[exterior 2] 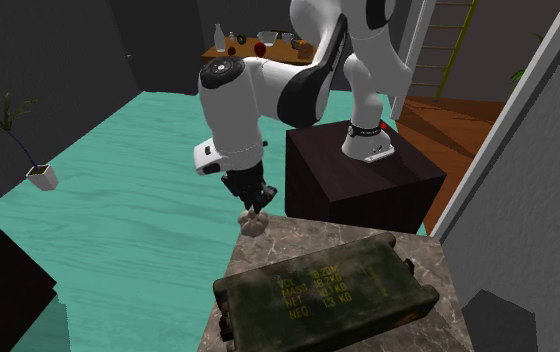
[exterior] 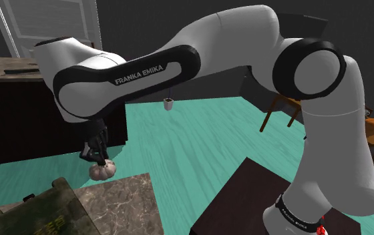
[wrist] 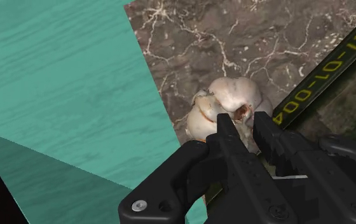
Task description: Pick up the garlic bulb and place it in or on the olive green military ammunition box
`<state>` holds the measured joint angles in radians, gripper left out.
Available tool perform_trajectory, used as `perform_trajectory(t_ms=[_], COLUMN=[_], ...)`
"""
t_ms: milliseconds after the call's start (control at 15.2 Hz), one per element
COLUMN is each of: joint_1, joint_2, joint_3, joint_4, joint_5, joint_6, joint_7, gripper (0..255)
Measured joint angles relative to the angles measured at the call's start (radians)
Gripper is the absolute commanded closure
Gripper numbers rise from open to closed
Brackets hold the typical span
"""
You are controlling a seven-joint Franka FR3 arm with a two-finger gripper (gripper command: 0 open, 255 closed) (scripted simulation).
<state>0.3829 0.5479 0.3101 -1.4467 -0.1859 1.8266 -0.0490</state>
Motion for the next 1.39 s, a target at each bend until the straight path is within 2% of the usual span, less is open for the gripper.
perform_trajectory(t_ms=[528, 726, 924, 1320, 1386], joint_1=[0.011, 0.057, 0.104, 0.221, 0.249], joint_2=[-0.016, 0.009, 0.012, 0.093, 0.124], joint_3=[0.006, 0.018, 0.033, 0.052, 0.053], joint_4=[0.075, 0.144, 0.164, 0.328, 0.391], joint_5=[0.007, 0.003, 0.004, -0.012, -0.019], joint_6=[-0.091, -0.136, -0.156, -0.243, -0.274], joint_7=[0.001, 0.046, 0.103, 0.208, 0.225], gripper=[255, 255, 255, 255, 255])
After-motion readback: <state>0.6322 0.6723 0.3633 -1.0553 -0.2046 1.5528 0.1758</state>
